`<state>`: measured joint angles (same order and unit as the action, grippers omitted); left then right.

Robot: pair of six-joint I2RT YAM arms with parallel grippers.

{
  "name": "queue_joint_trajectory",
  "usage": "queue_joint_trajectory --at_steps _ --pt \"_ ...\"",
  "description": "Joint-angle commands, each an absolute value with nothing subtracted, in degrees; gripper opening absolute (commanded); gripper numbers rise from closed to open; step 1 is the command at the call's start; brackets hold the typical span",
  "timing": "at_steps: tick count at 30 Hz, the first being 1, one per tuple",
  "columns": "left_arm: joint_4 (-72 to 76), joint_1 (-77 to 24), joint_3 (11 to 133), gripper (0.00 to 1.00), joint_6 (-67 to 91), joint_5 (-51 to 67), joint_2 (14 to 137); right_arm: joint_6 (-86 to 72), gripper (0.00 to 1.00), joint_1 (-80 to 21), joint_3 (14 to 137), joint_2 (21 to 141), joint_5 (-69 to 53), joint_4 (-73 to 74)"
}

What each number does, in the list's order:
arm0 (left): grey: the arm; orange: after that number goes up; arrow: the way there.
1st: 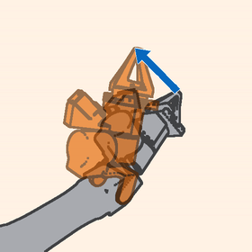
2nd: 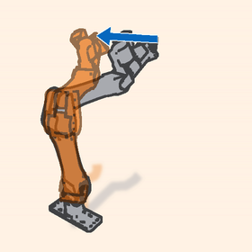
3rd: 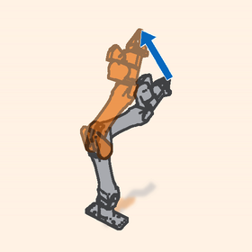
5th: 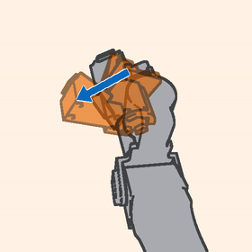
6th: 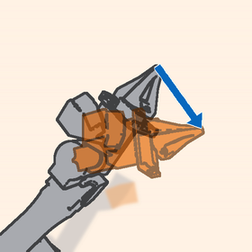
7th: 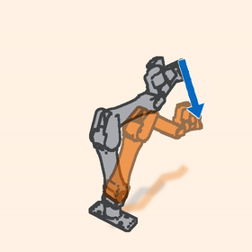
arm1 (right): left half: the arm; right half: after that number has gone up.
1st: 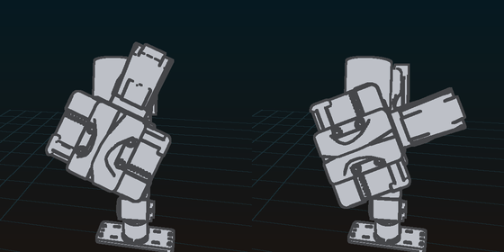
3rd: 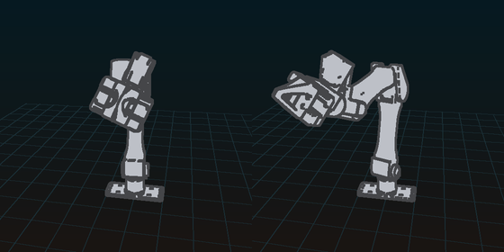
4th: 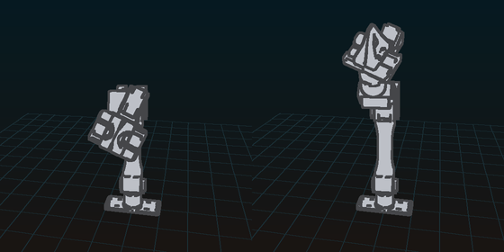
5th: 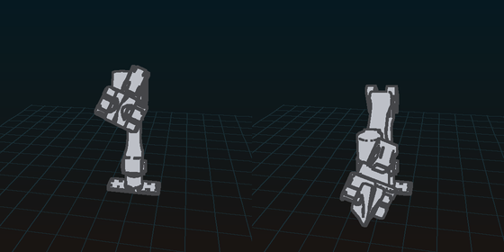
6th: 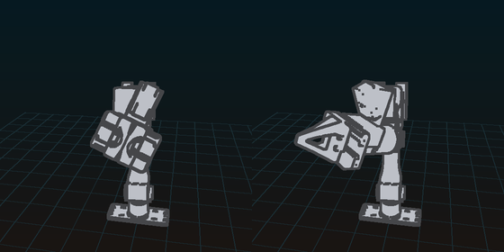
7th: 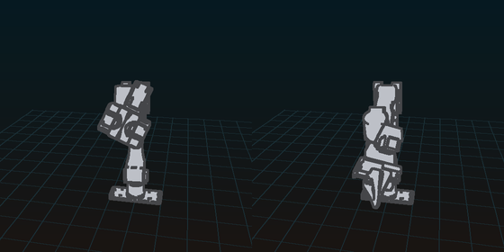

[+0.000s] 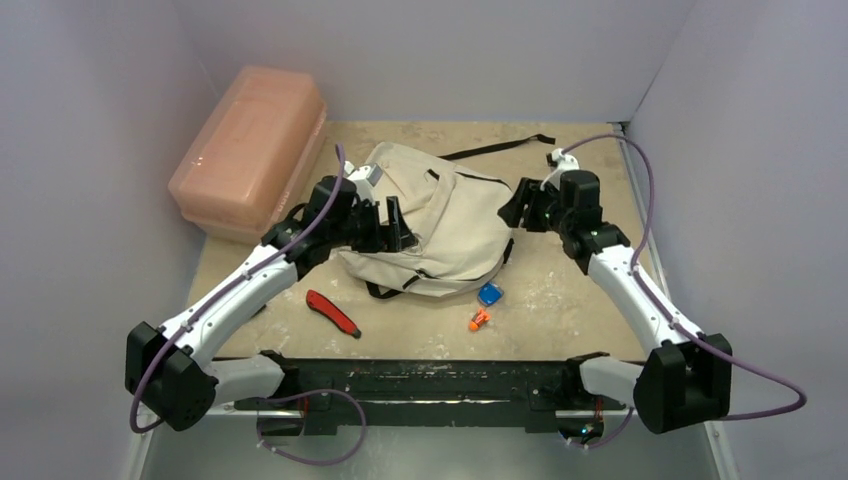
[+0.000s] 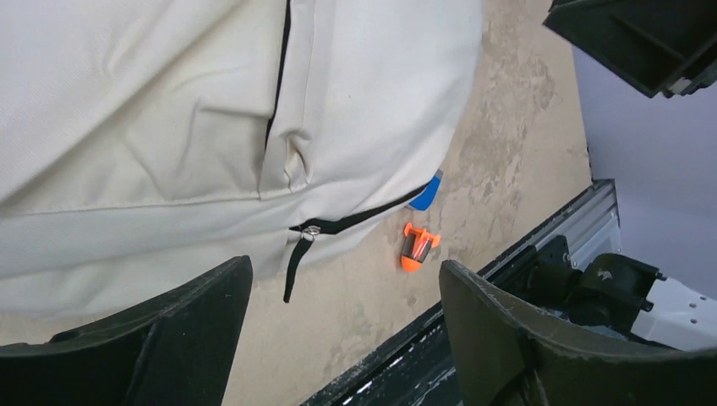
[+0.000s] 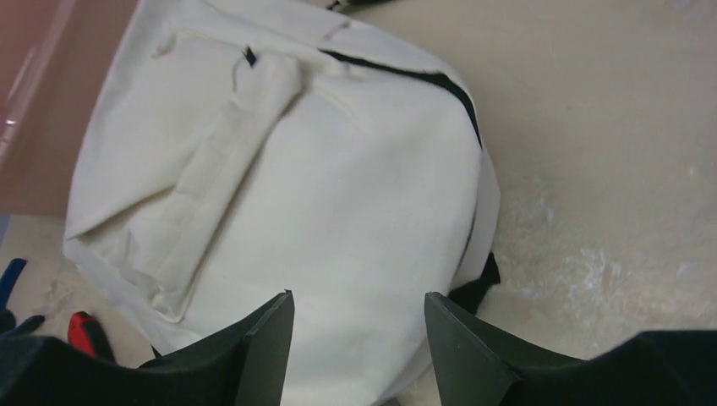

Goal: Pack the student bag
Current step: Zip the student bag at the center of the board, then unzip the student bag at the center of the board.

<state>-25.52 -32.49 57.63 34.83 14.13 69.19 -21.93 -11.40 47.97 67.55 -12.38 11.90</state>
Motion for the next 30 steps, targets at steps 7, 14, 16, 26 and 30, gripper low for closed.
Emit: queue_joint_trajectory --at_steps 7,14,16,26,30 --pt "-21.4 -28.6 54.3 0.92 39.3 18.2 68.6 -9.8 0.66 -17.0 78.1 90.7 -19.1 6.5" --pt "-18.7 -28.4 49.1 0.92 40.1 21.6 67.2 -4.6 0.63 -20.2 99.4 109.4 -22.2 12.6" --pt "-17.5 -28.4 47.9 0.92 40.4 23.6 67.9 -3.1 0.63 -21.3 104.0 113.5 -21.3 14.6" --pt "-14.2 -28.4 43.2 0.91 41.3 28.3 69.5 -0.9 0.42 -24.8 118.0 127.4 -20.1 21.0" --pt "-14.9 -28.3 43.0 0.91 40.4 27.8 68.9 1.4 0.42 -25.7 118.1 128.3 -19.4 23.2"
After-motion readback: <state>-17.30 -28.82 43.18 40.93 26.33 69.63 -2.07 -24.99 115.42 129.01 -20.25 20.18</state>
